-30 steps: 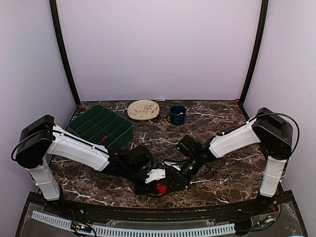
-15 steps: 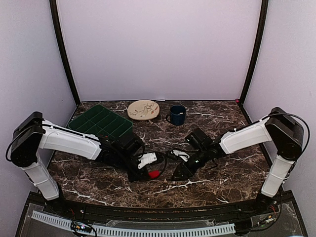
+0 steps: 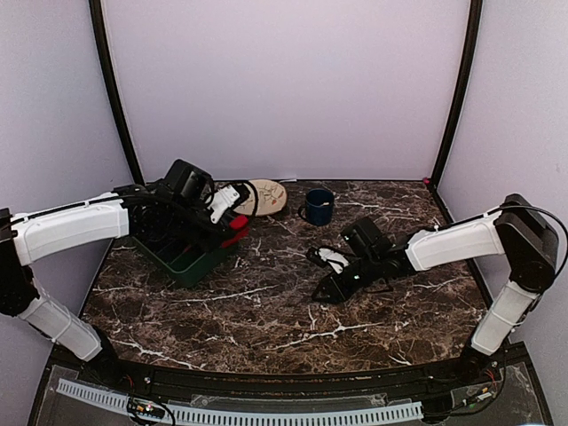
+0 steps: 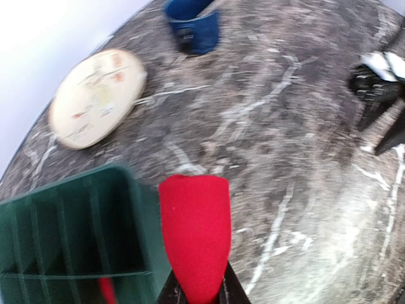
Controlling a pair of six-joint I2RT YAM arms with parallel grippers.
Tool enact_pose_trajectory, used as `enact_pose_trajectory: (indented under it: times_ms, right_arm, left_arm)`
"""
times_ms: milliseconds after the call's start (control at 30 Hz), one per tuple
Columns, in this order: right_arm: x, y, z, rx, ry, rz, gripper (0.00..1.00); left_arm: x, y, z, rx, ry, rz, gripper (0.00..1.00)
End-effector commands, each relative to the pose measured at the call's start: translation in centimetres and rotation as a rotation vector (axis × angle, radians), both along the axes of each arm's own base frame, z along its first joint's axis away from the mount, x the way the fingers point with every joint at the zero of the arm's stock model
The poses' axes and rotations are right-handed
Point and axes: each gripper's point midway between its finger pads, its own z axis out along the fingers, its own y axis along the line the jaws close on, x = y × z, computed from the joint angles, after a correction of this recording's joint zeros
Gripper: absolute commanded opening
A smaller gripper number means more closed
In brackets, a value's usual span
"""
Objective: Roll the socks
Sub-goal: Place the sock in the storage box.
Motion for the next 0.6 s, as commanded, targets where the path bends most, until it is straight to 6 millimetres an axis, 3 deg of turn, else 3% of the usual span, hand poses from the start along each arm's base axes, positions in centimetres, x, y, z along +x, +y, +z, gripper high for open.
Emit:
enact_pose_trajectory:
  times_ms: [0, 200, 567]
  right_arm:
    - [2.1, 0.4, 2.3, 0.040, -0.097, -0.046, 0.42]
    - [3.0, 0.9, 3.5, 0.060, -0.136, -0.054, 0.42]
    - [3.3, 1.7, 3.7, 0.075, -0.138, -0.040, 0.43]
  left_arm:
    - [1.7, 5.0, 1.0, 0.102, -0.025, 0.145, 0.05]
    - [3.1, 9.6, -0.5, 0.138, 0.052, 0.285, 0.02]
    - [2.6, 11.8, -3.4, 0.132, 0.153, 0.337, 0.01]
